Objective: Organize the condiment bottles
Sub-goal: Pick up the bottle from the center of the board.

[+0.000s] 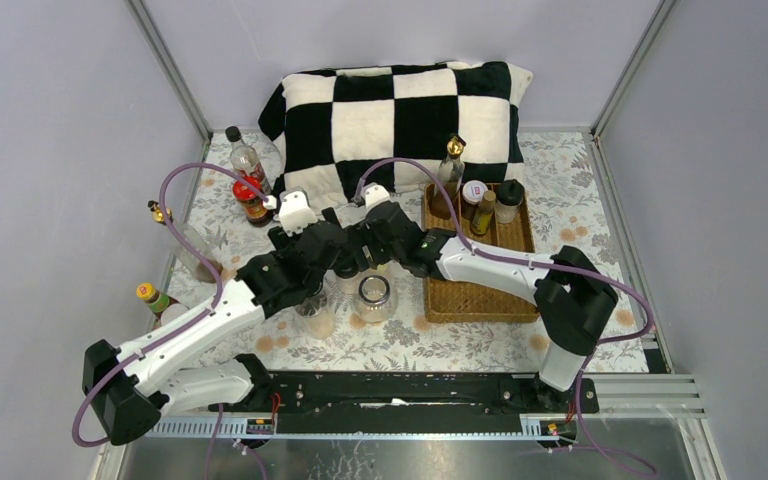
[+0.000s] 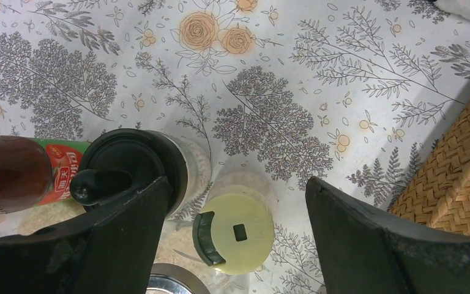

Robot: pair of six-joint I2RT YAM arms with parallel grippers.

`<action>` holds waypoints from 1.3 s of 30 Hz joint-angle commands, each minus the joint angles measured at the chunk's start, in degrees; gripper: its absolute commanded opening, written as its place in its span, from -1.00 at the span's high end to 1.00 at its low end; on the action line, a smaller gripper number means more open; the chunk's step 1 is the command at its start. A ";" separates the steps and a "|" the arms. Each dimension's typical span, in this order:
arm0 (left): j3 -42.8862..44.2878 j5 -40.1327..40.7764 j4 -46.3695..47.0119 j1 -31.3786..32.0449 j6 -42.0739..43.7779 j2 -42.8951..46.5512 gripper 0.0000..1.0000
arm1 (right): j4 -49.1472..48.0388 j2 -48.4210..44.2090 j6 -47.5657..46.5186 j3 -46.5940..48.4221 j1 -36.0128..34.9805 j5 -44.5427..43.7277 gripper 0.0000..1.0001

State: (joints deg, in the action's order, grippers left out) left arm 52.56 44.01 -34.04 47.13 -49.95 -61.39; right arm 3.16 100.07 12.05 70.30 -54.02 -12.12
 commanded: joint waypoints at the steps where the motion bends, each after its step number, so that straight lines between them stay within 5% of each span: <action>1: -1.22 1.14 0.77 -0.46 0.62 0.75 -0.73 | 3.76 0.93 -0.05 -1.53 -1.02 -5.44 -0.74; 39: -1.72 -1.29 4.30 -1.35 2.23 -1.98 -0.73 | -7.66 -12.27 -1.97 -12.90 -1.33 -1.33 -0.73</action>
State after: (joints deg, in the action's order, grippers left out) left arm 51.94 43.68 -31.40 46.04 -47.59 -62.74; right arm -1.91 90.74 11.35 58.35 -54.76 -15.20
